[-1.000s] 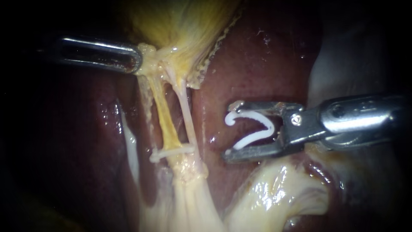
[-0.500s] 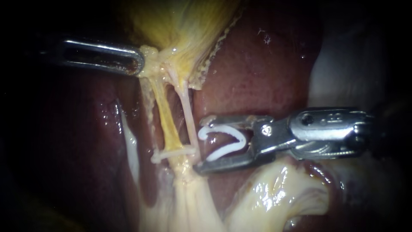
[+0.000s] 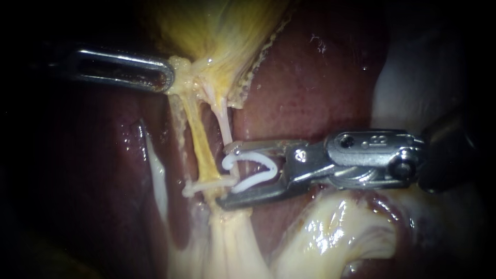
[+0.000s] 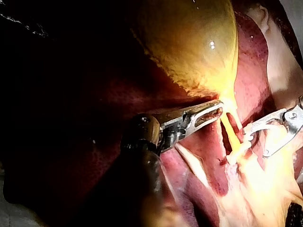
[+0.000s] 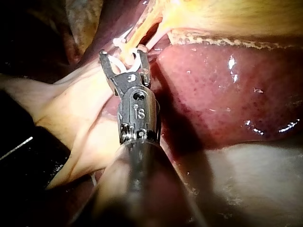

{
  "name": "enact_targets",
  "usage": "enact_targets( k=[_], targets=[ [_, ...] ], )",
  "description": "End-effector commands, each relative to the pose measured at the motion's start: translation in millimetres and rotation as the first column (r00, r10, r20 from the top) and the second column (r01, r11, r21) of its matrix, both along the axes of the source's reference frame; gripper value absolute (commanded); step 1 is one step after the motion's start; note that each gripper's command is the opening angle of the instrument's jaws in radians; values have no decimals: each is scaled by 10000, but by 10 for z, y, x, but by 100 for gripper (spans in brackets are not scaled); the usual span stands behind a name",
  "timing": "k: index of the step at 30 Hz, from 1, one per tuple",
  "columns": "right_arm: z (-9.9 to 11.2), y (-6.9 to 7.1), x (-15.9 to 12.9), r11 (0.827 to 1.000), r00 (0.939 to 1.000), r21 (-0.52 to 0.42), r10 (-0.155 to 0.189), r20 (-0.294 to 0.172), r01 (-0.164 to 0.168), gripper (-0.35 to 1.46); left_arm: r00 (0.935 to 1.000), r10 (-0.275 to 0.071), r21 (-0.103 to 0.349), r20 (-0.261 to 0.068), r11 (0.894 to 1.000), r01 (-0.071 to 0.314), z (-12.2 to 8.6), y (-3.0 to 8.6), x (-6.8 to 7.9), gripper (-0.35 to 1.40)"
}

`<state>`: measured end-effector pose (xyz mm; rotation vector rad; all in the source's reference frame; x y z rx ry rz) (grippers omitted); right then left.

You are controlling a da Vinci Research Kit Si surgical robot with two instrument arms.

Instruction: Clipping second clip left tube

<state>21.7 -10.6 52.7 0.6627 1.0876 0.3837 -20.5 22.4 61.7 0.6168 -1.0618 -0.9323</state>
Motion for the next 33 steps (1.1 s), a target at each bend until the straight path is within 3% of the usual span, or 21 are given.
enact_targets(
  k=[1, 10, 33],
  targets=[
    [1, 0, -1, 10000, 9999, -7, -74, -78, 74, 49, 10000, -2, -1, -5, 10000, 2, 0, 0, 0, -35],
    [17, -1, 0, 9982, 9969, 283, -519, -591, 537, 45, 10000, -3, -5, -7, 10000, 3, 0, -1, 0, -35],
    [50, 15, 1, 9992, 9981, 158, -365, -494, 373, 46, 10000, 30, -1, 17, 10000, -30, 2, -2, -2, -35]
  ],
)
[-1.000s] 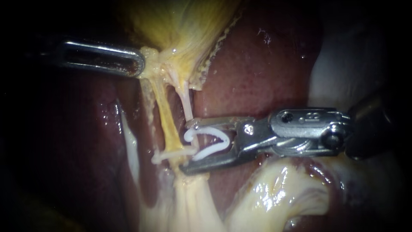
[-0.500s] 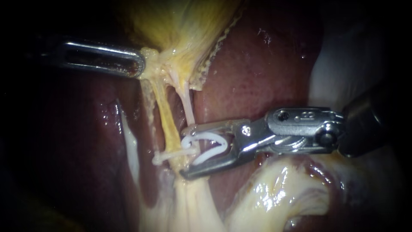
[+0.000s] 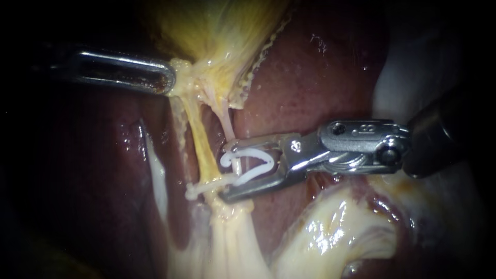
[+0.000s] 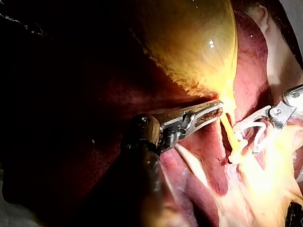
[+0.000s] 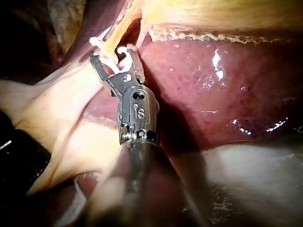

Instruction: Clipping second clip left tube

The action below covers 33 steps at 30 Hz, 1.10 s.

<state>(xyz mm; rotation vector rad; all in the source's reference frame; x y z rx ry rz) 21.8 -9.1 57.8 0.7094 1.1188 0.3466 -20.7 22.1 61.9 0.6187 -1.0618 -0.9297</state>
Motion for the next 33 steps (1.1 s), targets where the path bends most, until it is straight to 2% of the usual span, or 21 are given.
enact_targets(
  k=[1, 12, 23, 29, 33],
  targets=[
    [1, 0, 0, 10000, 10000, -5, 0, 6, 0, 46, 10000, 2, -2, 4, 10000, -2, 0, 0, 0, -35],
    [10, 5, 9, 10000, 10000, -22, 39, 32, -39, 47, 10000, 37, 3, 29, 10000, -37, 2, -2, -2, -35],
    [19, -3, 28, 9998, 9998, 56, 173, 86, -174, 47, 10000, 31, -5, 23, 10000, -31, 3, -2, -4, -35],
    [20, -6, 35, 9974, 9987, 637, 372, -355, -349, 47, 10000, 53, 4, 40, 10000, -53, 3, -2, -4, -35],
    [15, -11, 39, 9945, 9972, 1038, 237, -713, -162, 47, 10000, 52, 4, 40, 10000, -52, 3, -2, -4, -35]
  ],
)
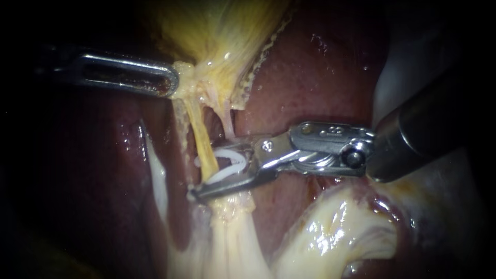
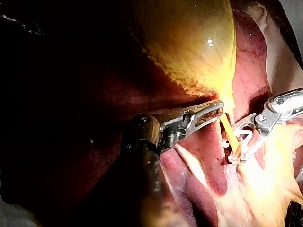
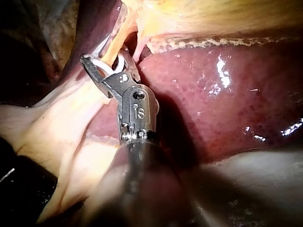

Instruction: Clipping second clip left tube

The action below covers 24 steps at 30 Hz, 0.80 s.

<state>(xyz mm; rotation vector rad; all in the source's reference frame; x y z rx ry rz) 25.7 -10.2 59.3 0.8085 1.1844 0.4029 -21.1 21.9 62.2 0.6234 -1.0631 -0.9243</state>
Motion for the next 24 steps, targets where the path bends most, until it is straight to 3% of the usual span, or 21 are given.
enact_targets(
  k=[1, 4, 12, 24],
  targets=[
    [-3, -1, 1, 9999, 9999, 100, -118, -90, 119, 47, 10000, -1, 3, 1, 10000, 1, 0, 0, 0, -35],
    [-8, -5, 4, 9993, 9989, 222, -300, -365, 308, 46, 10000, -1, 3, 1, 10000, 1, 0, 0, 0, -35],
    [-23, -15, 11, 9984, 9963, 497, -213, -834, 255, 47, 10000, -1, 2, 1, 10000, 1, 0, 0, 0, -35],
    [-51, -34, 22, 9942, 9937, 1054, -75, -1121, 194, 47, 10000, 2, 2, 3, 10000, -2, 0, 0, 0, -35]
  ],
)
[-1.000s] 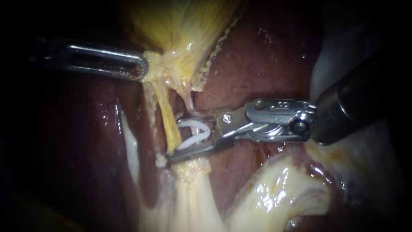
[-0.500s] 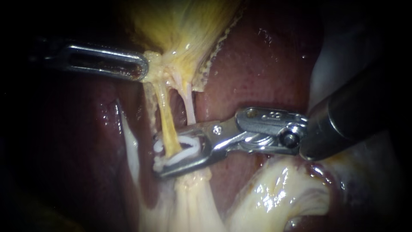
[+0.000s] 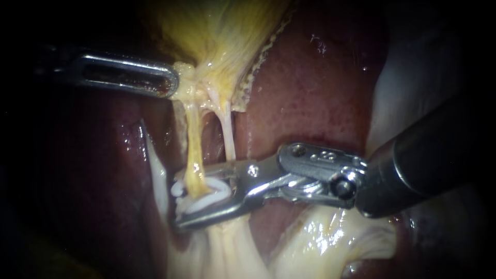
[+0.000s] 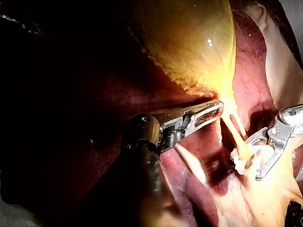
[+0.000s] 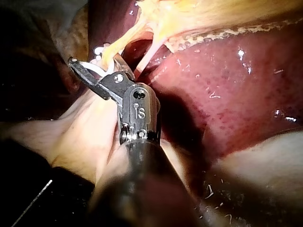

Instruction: Clipping second clip left tube

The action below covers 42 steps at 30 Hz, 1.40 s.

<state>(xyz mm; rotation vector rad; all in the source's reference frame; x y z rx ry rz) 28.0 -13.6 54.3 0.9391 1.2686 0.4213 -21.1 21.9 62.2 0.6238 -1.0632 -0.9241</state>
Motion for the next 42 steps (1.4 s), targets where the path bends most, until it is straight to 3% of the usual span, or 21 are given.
enact_targets(
  k=[1, 9, 19, 29, 33, 42],
  targets=[
    [-1, -1, 1, 9999, 10000, 119, -38, -43, 38, 47, 10000, -25, 54, 1, 10000, 25, 0, 0, 0, -35],
    [8, 0, 4, 9989, 9997, 423, -172, -197, 180, 45, 10000, -35, 53, -5, 10000, 35, 0, 1, -2, -35],
    [21, 6, 5, 9980, 9995, 619, -108, -287, 125, 44, 10000, -48, 48, -14, 10000, 48, 1, 0, -4, -35],
    [25, 9, 16, 9969, 9981, 722, -286, -553, 326, 44, 10000, -53, 48, -17, 10000, 53, 1, 1, -5, -35],
    [28, 9, 18, 9960, 9964, 705, -509, -675, 557, 44, 10000, -53, 48, -17, 10000, 53, 1, 1, -5, -35],
    [22, 6, 2, 9947, 9946, 706, -688, -780, 744, 42, 10000, -38, 111, 11, 9999, 38, 1, -1, -2, -35]
  ],
)
